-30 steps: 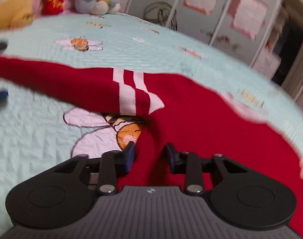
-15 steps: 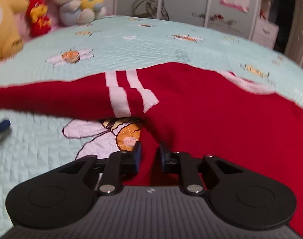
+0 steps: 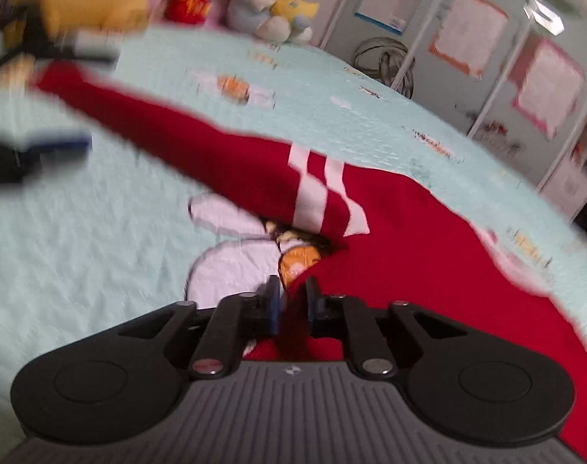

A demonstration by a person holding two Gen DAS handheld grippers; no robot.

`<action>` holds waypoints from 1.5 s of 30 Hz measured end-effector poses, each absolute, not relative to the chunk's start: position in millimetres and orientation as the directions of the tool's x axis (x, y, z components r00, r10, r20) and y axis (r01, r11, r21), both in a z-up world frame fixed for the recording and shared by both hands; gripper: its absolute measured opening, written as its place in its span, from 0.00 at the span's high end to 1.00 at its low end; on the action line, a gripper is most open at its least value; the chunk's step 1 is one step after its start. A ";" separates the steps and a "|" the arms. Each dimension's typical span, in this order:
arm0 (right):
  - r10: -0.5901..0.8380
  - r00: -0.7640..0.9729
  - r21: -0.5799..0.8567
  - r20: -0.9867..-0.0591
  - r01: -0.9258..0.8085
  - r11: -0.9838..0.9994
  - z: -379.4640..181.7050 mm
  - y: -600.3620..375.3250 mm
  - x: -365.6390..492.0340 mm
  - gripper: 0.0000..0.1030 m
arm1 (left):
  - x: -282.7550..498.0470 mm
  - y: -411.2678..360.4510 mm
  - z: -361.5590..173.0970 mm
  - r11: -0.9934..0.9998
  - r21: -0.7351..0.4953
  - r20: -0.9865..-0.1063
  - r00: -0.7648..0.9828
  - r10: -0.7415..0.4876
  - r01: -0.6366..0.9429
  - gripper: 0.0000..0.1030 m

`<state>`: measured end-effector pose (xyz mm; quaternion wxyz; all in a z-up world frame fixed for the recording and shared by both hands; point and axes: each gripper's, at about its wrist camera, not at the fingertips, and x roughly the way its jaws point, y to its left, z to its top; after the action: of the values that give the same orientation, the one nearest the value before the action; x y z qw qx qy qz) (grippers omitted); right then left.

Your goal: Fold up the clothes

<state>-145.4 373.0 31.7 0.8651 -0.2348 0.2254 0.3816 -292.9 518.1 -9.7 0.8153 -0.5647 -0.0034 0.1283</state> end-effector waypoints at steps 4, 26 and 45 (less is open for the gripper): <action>0.639 0.593 0.072 -0.490 -0.703 0.707 53.2 341.6 -127.2 0.83 | -291.9 518.0 -9.3 0.340 -0.916 -0.145 0.966 0.212 -0.213 0.28; 0.612 0.571 0.185 -0.547 -0.630 0.754 37.1 349.9 -128.7 0.58 | -274.0 512.7 15.6 0.448 -0.803 -0.366 0.919 0.149 -0.393 0.20; 0.548 0.552 0.244 -0.629 -0.529 0.813 34.2 345.1 -133.4 0.45 | -290.0 496.4 50.8 0.557 -0.605 -0.603 0.785 0.145 -0.568 0.16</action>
<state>-133.4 345.1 34.2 0.8808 0.0128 0.3613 0.3058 -290.0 496.4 50.8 0.8458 -0.4206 0.2515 0.2108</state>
